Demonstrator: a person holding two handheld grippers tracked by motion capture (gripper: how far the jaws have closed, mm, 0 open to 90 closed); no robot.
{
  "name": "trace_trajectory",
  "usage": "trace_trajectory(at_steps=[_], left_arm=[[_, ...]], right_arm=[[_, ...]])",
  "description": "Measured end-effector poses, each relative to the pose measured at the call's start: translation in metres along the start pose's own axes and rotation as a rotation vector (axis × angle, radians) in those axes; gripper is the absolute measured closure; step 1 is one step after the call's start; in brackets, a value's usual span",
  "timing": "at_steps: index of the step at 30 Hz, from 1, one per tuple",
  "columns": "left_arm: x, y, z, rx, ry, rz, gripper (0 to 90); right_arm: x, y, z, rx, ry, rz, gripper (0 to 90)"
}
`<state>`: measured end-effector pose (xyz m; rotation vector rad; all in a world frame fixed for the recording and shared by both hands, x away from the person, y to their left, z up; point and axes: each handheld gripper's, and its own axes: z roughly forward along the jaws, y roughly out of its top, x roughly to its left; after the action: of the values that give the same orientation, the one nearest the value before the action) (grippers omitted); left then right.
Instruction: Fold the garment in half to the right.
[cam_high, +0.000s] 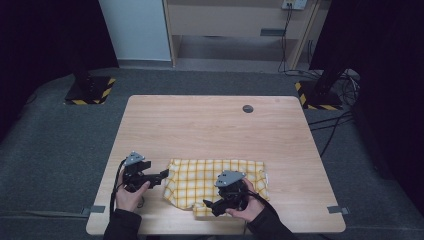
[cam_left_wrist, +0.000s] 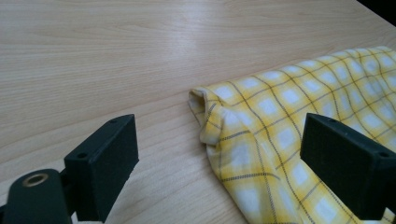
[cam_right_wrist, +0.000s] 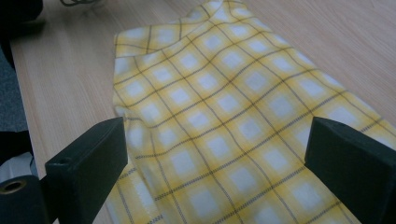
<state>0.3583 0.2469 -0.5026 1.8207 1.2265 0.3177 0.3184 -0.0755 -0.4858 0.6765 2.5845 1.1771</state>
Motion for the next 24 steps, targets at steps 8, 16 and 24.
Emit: trace_trajectory(at_steps=[8,16,24], left_arm=[[-0.002,0.003,0.008,0.008,-0.028,0.002,11.0],[-0.001,0.004,0.010,0.010,-0.027,0.001,11.5],[-0.005,0.015,0.010,0.020,-0.003,0.038,11.7]], right_arm=[[0.012,0.012,0.005,-0.012,0.021,-0.034,6.5],[0.023,0.019,0.013,-0.008,0.047,-0.060,6.7],[0.030,0.024,0.017,-0.006,0.063,-0.075,7.1]])
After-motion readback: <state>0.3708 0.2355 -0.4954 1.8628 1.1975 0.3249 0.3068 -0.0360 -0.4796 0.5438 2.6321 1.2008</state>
